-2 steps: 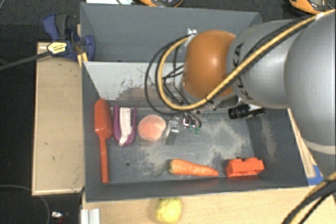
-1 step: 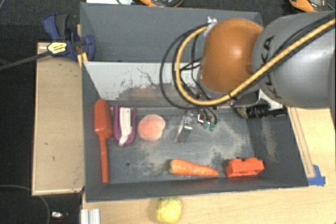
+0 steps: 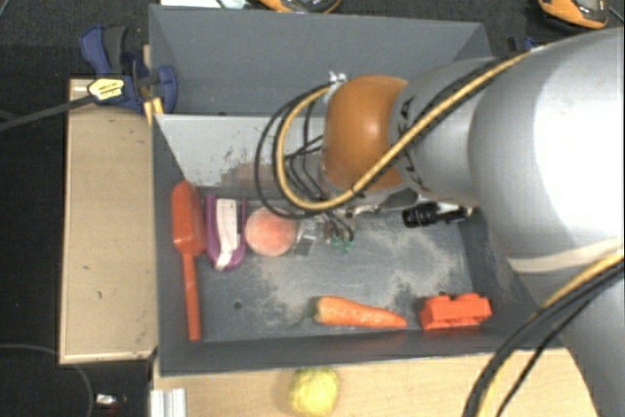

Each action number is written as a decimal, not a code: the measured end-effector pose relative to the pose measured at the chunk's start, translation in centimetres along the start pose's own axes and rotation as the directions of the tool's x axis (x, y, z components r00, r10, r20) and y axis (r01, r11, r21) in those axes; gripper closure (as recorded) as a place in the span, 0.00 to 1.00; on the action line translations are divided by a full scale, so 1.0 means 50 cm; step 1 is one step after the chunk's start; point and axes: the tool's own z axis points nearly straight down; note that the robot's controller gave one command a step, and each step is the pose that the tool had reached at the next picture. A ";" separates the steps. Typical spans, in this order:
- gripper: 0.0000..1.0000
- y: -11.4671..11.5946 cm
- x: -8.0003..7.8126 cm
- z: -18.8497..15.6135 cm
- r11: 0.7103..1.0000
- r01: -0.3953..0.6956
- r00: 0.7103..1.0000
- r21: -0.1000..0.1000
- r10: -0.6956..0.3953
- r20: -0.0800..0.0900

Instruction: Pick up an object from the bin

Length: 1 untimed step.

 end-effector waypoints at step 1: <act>1.00 0.000 -0.001 -0.001 1.000 0.000 1.000 -0.001 0.000 0.001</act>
Offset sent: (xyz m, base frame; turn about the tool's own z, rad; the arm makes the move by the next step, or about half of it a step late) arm -0.0304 -0.0018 0.0000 -0.1645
